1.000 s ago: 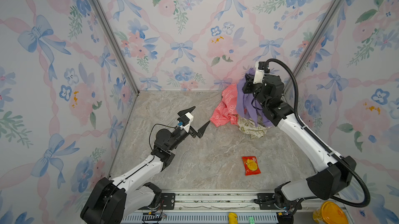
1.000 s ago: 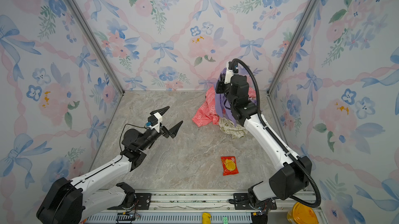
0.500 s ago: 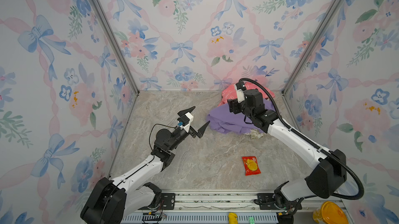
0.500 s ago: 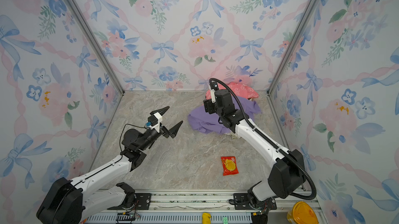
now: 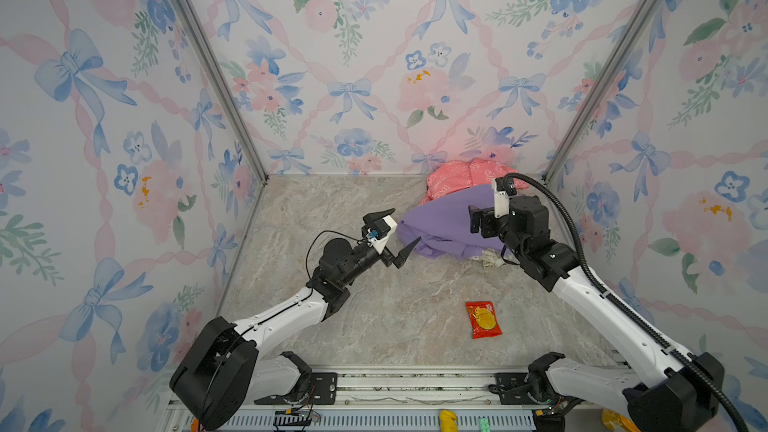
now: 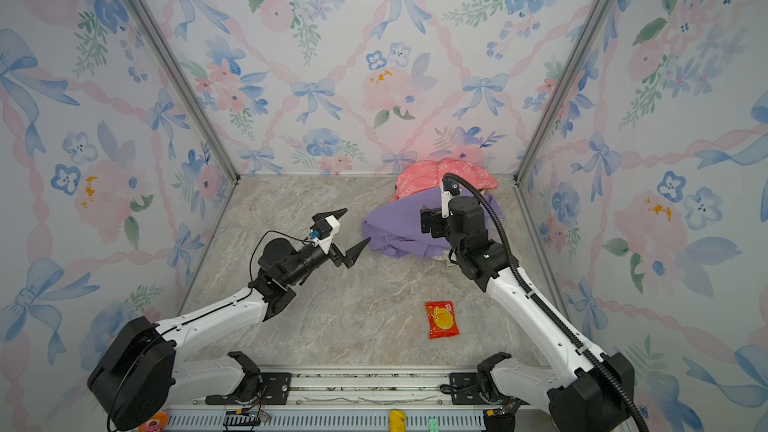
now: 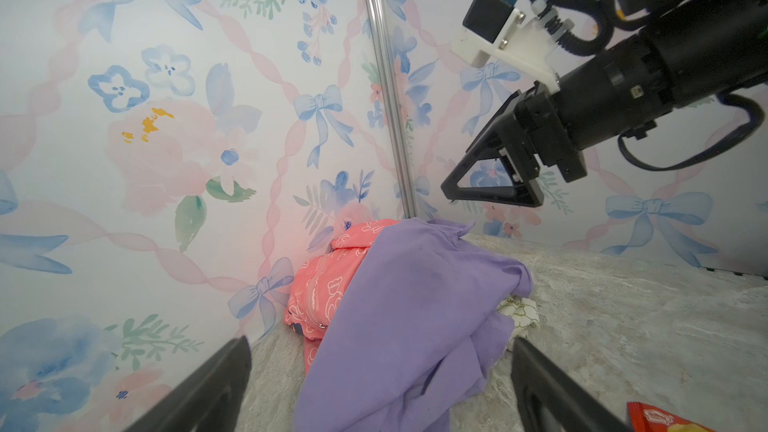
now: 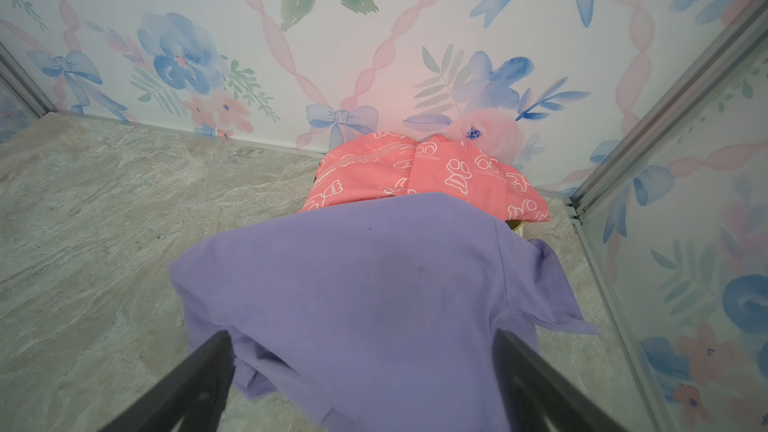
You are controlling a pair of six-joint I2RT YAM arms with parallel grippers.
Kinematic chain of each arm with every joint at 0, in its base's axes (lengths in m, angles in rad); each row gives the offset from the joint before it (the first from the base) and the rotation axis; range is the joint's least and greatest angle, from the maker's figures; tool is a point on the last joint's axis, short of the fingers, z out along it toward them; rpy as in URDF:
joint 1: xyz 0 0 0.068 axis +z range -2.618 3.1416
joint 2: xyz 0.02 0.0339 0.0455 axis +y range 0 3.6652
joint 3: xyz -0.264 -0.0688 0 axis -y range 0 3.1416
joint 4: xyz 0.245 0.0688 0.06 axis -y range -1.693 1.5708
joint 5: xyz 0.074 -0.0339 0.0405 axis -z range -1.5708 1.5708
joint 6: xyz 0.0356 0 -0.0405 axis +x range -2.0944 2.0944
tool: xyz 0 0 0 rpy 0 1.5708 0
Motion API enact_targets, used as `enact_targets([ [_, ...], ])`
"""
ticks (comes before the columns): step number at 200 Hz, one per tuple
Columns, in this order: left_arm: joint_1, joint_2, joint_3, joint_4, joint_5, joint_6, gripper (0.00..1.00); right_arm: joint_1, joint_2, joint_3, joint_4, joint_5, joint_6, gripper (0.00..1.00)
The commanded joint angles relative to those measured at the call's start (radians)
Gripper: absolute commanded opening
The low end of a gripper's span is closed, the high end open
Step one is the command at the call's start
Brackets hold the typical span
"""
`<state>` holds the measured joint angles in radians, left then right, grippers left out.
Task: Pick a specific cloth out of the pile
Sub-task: 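Lay the purple cloth over the pile nearer the robot with the right gripper, then grasp the purple cloth edge with the left gripper while the right gripper withdraws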
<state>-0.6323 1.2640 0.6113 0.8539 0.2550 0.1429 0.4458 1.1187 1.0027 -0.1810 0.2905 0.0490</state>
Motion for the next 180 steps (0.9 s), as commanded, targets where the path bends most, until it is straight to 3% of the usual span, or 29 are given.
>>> enact_targets([
  [1, -0.026, 0.055, 0.051, -0.057, -0.028, 0.048, 0.97, -0.006, -0.066, -0.05, -0.009, -0.039, 0.022, 0.97],
  [104, -0.181, 0.425, 0.333, -0.18, -0.12, 0.136, 0.87, -0.008, -0.362, -0.287, -0.03, -0.127, 0.104, 0.97],
  [180, -0.207, 0.661, 0.51, -0.197, -0.141, 0.051, 0.81, -0.009, -0.481, -0.355, -0.074, -0.103, 0.128, 0.97],
])
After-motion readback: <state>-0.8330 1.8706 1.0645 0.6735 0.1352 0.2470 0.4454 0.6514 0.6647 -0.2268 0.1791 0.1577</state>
